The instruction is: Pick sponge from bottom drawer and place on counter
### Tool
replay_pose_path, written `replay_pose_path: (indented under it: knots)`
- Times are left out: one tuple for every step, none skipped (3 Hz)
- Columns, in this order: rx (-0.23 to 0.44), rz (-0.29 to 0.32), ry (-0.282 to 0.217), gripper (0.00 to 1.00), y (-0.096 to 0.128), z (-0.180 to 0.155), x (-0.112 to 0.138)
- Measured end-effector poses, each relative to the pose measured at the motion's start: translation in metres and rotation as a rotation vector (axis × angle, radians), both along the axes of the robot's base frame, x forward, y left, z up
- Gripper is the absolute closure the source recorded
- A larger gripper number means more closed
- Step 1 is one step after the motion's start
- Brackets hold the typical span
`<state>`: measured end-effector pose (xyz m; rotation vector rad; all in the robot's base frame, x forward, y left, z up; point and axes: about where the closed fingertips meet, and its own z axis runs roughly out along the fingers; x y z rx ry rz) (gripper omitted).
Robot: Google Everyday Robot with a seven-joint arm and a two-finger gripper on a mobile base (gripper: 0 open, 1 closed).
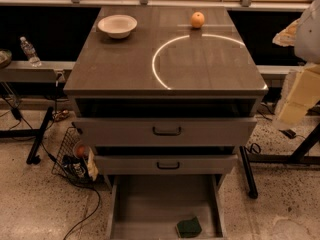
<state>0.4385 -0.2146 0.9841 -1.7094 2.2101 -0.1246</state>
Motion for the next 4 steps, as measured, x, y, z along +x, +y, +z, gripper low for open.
replay_pose_path:
  knots:
    - [0.000, 0.000, 0.000, 0.00, 0.000, 0.000, 0.000]
    - [0.024, 0.005, 0.003, 0.00, -0.003, -0.020, 0.002]
    - [0.086, 0.040, 0.042, 0.00, -0.020, -0.102, 0.008]
    - [0.129, 0.070, 0.075, 0.00, -0.033, -0.167, 0.017]
